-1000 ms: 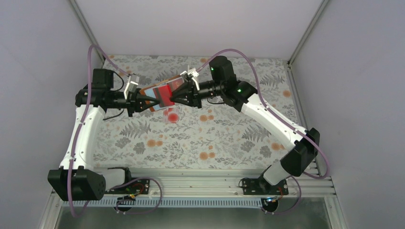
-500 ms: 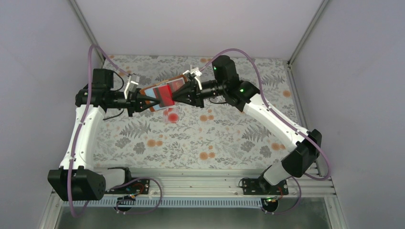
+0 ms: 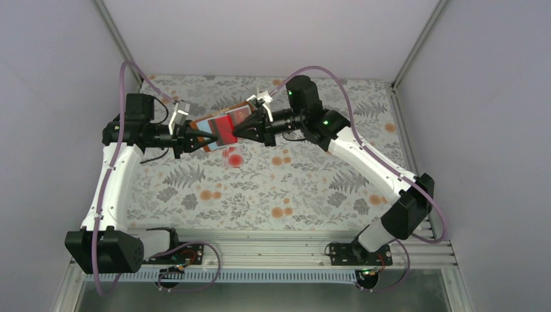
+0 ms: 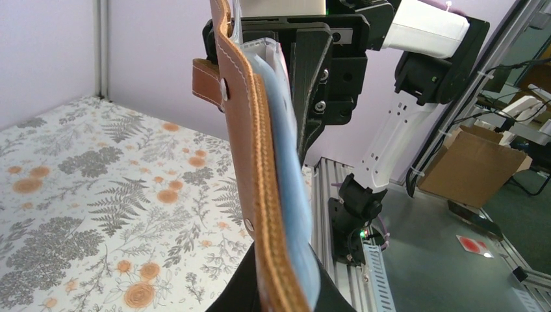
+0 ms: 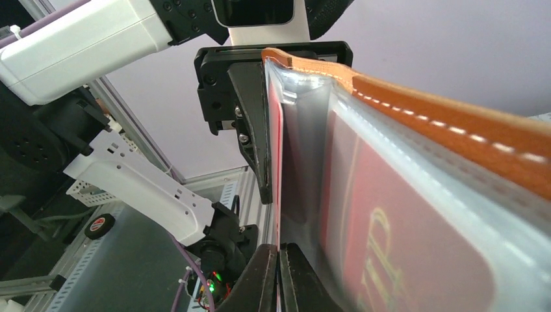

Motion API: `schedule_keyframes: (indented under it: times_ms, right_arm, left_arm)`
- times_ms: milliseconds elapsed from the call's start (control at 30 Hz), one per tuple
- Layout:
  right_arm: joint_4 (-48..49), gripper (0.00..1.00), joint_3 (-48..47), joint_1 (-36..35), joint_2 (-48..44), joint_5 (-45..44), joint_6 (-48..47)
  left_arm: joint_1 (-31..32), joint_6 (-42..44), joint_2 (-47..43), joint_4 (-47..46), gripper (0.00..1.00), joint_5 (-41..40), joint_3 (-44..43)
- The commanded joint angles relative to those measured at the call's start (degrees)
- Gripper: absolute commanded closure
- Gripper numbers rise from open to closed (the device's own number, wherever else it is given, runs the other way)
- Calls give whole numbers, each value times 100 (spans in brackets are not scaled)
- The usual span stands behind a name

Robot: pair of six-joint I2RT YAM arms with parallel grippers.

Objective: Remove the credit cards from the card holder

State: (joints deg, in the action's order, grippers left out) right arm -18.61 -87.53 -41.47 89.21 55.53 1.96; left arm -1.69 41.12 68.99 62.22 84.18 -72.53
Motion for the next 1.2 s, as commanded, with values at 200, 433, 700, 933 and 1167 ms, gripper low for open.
schedule_keyframes:
  times_ms: [200, 433, 700, 933, 1167]
  right_arm:
    - [51, 96, 121, 128, -287, -190, -153]
    - [64, 96, 122, 166, -394, -167, -140]
    - [-61, 96, 186, 232, -472, -336, -274]
    - [-239, 96, 245, 363, -579, -350, -398]
    - [-120, 96, 201, 382, -506, -111, -272]
  left_arm:
    - [24, -39, -79, -254, 90, 203, -35]
    - [21, -69, -54, -275, 89, 239, -25]
    - [20, -49, -68, -256, 98, 174, -51]
    - [20, -3, -77, -254, 98, 116, -51]
    - [20, 25, -62, -241, 98, 174, -35]
